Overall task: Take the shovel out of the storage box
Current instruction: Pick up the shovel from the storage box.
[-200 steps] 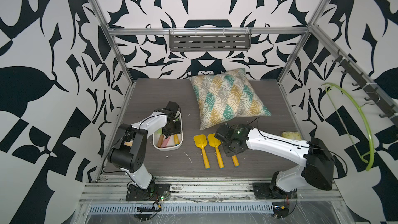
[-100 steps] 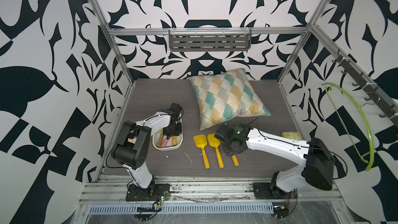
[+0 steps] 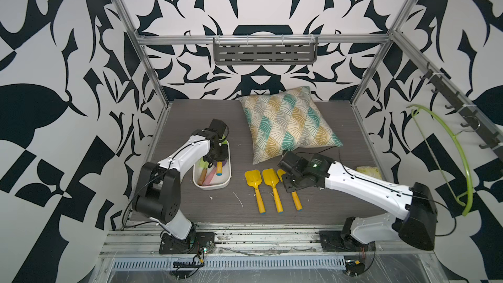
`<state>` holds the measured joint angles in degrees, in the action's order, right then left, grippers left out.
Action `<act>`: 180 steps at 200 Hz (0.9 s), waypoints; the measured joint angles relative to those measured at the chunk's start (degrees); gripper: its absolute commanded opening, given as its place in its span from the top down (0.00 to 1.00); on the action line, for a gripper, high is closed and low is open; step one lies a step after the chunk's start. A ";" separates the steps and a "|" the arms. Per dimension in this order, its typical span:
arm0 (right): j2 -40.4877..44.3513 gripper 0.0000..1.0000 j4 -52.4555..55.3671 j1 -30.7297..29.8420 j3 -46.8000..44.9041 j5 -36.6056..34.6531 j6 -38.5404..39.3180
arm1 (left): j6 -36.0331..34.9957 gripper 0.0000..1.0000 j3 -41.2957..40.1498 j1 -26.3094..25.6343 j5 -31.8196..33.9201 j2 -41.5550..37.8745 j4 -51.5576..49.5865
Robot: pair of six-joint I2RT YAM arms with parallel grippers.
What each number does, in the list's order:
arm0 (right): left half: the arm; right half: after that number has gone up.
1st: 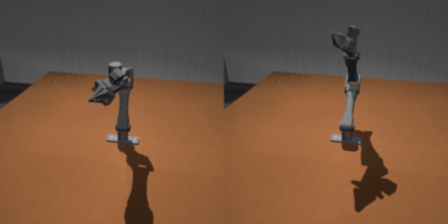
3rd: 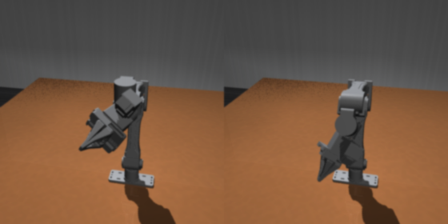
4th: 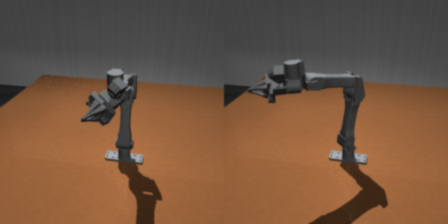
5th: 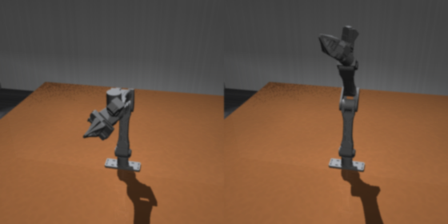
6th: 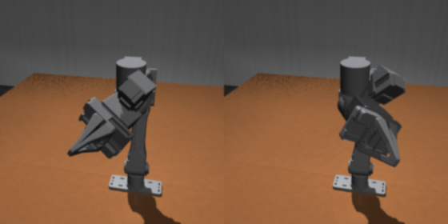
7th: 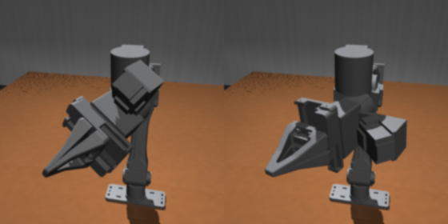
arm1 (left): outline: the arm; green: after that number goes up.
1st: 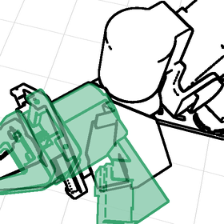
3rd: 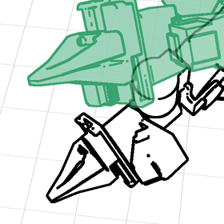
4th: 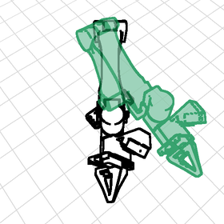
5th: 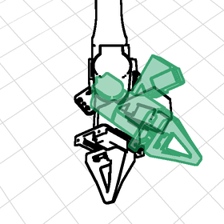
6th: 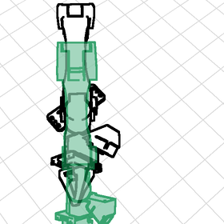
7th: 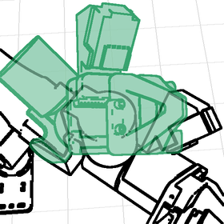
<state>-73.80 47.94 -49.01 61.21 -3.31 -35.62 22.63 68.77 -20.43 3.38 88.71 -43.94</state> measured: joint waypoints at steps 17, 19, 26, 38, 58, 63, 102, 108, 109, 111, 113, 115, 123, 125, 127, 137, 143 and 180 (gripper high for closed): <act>3.56 0.52 -6.16 5.09 -1.60 7.74 1.20 | 0.26 1.00 1.33 0.17 -4.92 -3.32 1.01; 3.93 0.52 -6.95 5.68 -1.73 8.76 1.25 | 0.42 1.00 1.42 0.15 -5.84 -3.82 1.33; 4.90 0.51 -9.29 7.61 -2.01 12.07 1.42 | 0.83 1.00 1.49 0.15 -8.52 -5.27 2.40; 5.64 0.51 -13.38 10.19 -2.05 17.73 1.62 | 1.95 1.00 1.38 0.15 -13.49 -7.52 4.92; 5.53 0.51 -21.44 13.60 -2.08 27.98 1.16 | 6.49 1.00 -0.28 0.15 -23.50 -10.93 13.44; 5.33 0.51 -23.69 14.29 -2.14 30.51 0.70 | 8.33 1.00 -1.18 0.15 -26.29 -11.74 16.63; 0.50 0.49 -42.18 16.15 -2.23 44.87 -5.46 | 23.63 1.00 -8.39 -0.52 -40.39 -13.64 41.29; -0.59 0.49 -44.61 16.15 -2.21 46.45 -6.45 | 25.24 1.00 -8.79 -0.85 -41.55 -13.53 43.41; -0.70 0.48 -44.83 16.15 -2.21 46.60 -6.49 | 25.44 1.00 -8.83 -0.90 -41.68 -13.53 43.67; -1.03 0.48 -45.51 16.15 -2.16 47.06 -6.64 | 26.01 1.00 -8.90 -1.01 -42.07 -13.51 44.37; -1.40 0.48 -46.10 16.15 -2.12 47.47 -6.91 | 26.49 1.00 -8.94 -1.11 -42.40 -13.49 45.09; -1.79 0.48 -46.58 16.15 -2.05 47.93 -7.10 | 26.97 1.00 -9.01 -1.25 -42.71 -13.49 45.72; -3.15 0.48 -47.98 16.15 -1.60 49.44 -7.78 | 28.30 1.00 -9.16 -1.70 -43.56 -13.49 47.98; -3.52 0.47 -48.30 16.15 -1.44 49.81 -7.87 | 28.70 1.00 -9.16 -1.84 -43.74 -13.49 48.59; -3.93 0.47 -48.65 16.15 -1.27 50.16 -8.07 | 28.94 1.00 -9.18 -2.01 -43.93 -13.51 49.13; -5.42 0.47 -50.01 16.15 -0.59 51.60 -8.63 | 30.18 1.00 -9.33 -2.78 -44.44 -13.57 51.45; -6.23 0.47 -50.69 16.15 -0.17 52.72 -8.96 | 30.73 1.00 -9.66 -3.19 -44.41 -13.68 52.83; -8.46 0.48 -55.43 16.15 1.09 55.95 -10.99 | 34.07 1.00 -12.85 -4.76 -44.61 -13.90 57.24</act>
<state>-82.26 -7.49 -32.86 62.30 52.64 -46.61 56.71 55.92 -25.19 -41.23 74.81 13.30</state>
